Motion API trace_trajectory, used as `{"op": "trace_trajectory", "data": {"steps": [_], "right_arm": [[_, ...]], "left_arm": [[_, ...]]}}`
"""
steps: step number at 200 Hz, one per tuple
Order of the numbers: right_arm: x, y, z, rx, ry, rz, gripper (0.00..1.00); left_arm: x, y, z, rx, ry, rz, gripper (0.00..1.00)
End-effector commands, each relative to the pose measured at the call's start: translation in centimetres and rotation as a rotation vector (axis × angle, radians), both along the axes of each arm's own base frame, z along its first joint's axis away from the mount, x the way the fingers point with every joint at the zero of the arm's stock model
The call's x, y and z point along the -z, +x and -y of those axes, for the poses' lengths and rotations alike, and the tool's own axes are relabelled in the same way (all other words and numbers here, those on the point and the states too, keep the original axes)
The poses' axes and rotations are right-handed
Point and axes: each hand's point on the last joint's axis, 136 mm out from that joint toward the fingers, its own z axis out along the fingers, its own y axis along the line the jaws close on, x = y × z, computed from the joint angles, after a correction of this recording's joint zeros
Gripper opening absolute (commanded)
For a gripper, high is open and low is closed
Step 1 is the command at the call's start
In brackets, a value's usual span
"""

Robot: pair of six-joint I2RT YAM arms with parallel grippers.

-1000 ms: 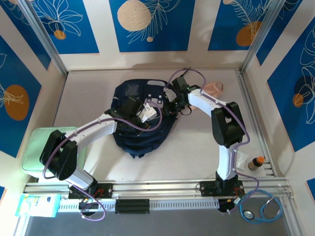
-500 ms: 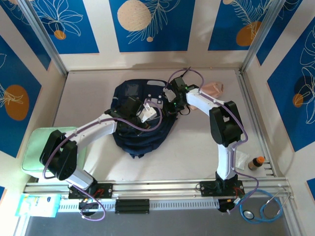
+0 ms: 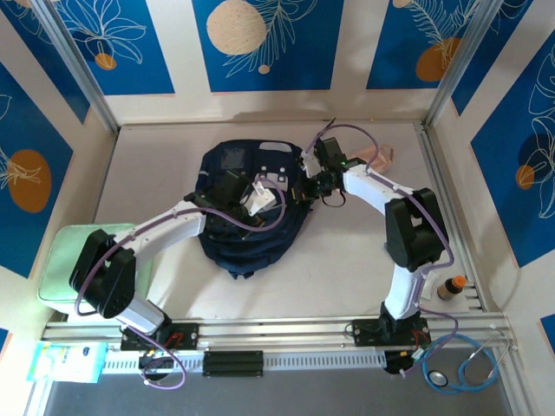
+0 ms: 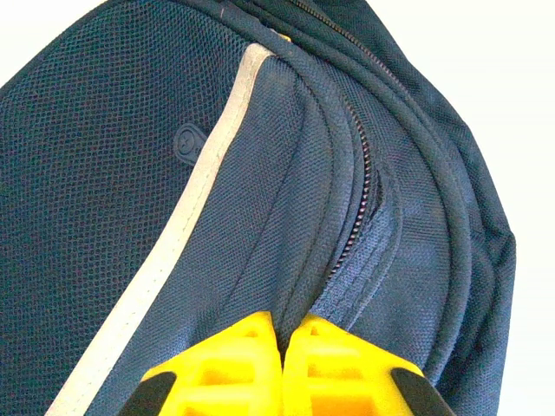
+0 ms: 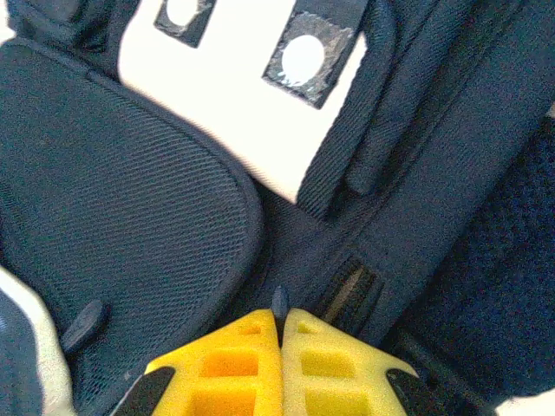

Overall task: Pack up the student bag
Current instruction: Unzip the student bag at the center of the table.

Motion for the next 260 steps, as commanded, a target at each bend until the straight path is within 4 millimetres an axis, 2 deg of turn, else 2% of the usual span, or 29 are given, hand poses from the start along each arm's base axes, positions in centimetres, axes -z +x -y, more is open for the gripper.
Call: {"op": "trace_trajectory", "data": {"steps": [1,53,75,119,170,213,235,260], "right_arm": [[-1.8,-1.9,-0.7,-0.009,0.121,-0.039,0.0],[-5.2,-4.9,-1.7,-0.035,0.336,-0.011,0.0],[-5.8,-6.3,-2.1,-0.045,0.389,-0.003,0.0],[-5.7,-9.5,-3.1,-0.069,0.293,0.138,0.0],[-5.0,-11.4,-4.4,-0.075,0.299,0.202,0.0],[-3.6,-12.9,-5.7,-0.101,0.33,0.185,0.0],[-3.5,-13.2,-5.2,-0.077,0.32,0.161,0.11],[-4.4,-12.0,-2.5,0.045,0.315,0.156,0.29]], "left_arm": [[-2.0,1.4,-0.4,-0.075,-0.028,0.044,0.0],[-2.0,2.4,0.6,-0.119,-0.067,0.003,0.0],[-2.3,2.8,1.4,-0.131,-0.099,-0.018,0.0],[-2.9,4.3,3.3,-0.153,-0.165,-0.056,0.0],[-3.5,5.5,5.8,-0.136,-0.234,-0.102,0.0],[-4.0,5.9,5.7,-0.145,-0.26,-0.085,0.0],[-4.5,5.7,5.6,-0.136,-0.273,-0.077,0.0],[-4.1,5.2,4.7,-0.126,-0.229,-0.063,0.0]]}}
